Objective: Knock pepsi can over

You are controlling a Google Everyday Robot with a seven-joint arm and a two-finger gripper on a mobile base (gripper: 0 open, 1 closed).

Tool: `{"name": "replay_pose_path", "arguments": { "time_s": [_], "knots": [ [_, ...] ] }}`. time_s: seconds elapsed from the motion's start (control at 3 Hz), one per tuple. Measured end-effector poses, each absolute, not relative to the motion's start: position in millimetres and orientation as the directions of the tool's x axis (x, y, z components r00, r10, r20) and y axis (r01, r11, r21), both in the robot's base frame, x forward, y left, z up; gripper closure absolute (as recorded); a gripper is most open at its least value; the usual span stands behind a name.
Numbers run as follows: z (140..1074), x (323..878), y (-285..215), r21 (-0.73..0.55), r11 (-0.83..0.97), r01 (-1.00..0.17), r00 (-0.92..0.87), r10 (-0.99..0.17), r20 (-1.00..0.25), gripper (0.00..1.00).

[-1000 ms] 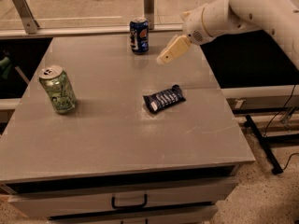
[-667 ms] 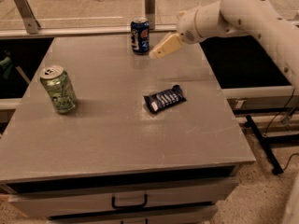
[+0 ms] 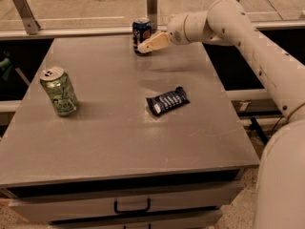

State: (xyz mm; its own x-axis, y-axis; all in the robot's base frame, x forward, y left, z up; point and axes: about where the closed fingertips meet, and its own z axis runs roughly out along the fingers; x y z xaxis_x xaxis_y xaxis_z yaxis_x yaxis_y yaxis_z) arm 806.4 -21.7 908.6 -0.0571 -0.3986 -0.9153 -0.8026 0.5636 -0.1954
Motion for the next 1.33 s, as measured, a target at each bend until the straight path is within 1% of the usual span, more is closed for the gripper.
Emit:
{"name": "replay_pose_path", "arguments": {
  "time_s": [0.33,0.67,1.0,1.33],
  "knots": [
    [894,827,-12,-0.113,0.585,-0.803,-0.109,-0.33,-0.938,0.0],
    [891,829,6,-0.073,0.543,-0.837,-0.11,-0.298,-0.948,0.0],
    [897,801,43,-0.056,0.407,-0.912,-0.07,-0.288,-0.955,0.0],
    [911,759,81,-0.052,0.235,-0.971,-0.013,-0.267,-0.964,0.0]
  ]
}}
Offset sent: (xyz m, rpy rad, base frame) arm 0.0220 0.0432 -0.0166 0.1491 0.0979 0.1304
